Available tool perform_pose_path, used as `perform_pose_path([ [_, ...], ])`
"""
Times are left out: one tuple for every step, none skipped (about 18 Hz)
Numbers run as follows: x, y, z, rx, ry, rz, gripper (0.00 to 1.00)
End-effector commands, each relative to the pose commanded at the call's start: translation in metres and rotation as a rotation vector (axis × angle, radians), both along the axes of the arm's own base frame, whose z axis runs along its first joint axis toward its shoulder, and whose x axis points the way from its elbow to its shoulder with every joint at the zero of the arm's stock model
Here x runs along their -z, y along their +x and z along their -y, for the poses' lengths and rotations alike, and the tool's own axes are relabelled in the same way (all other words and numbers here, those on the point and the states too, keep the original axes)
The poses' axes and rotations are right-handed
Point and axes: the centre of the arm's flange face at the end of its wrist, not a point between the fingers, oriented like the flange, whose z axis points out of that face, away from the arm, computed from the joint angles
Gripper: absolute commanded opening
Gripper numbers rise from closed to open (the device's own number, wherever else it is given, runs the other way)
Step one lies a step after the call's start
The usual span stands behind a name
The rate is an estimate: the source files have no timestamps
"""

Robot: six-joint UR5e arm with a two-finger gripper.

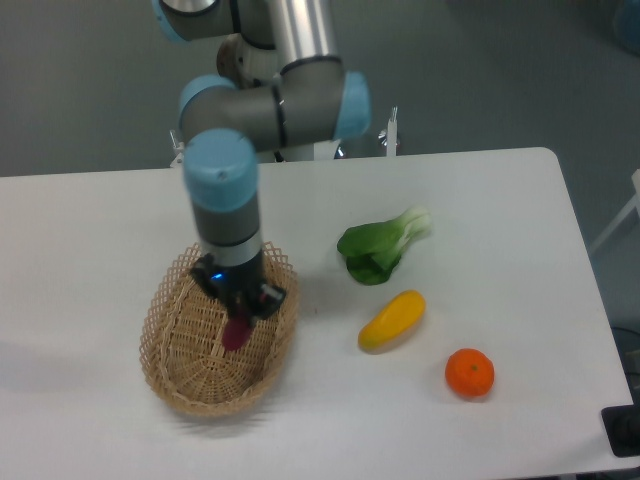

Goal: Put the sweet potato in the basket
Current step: 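Carry the sweet potato over the wicker basket and lower it, then lower the sweet potato into the basket and open the gripper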

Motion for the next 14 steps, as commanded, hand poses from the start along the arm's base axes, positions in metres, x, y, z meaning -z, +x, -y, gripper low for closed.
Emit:
perform_pose_path([
  [0.013,0.004,0.002,0.006,-0.022,0.011,0.33],
  [0.018,0.006,0.003,0.010,-0.030,0.006,0.33],
  [0.020,0.007,0.001,0.012,-0.026,-0.003,0.33],
  [0.022,0.010,0.000,0.019,-0.025,-0.004,0.33],
  [0.027,0.012,0.001,0.023,-0.035,0.000,0.33],
  [0.035,0.013,0.004,0.024,-0.051,0.003,0.33],
  [0.038,0.014,0.005,0.025,-0.061,-0.003,0.33],
  [0.041,0.014,0.006,0.028,-0.071,-0.008,0.34],
  [0.043,0.014,0.006,0.028,-0.073,-0.009,0.35],
  [0.043,0.015,0.005,0.029,-0.072,-0.009,0.38],
  [0.045,0.015,0.005,0.029,-0.072,-0.012,0.41],
  [0.045,0.014,0.005,0.030,-0.066,-0.015,0.47],
  [0.045,0.014,0.004,0.032,-0.062,-0.017,0.60],
  [0.041,0.013,0.002,0.033,-0.048,-0.023,0.86],
])
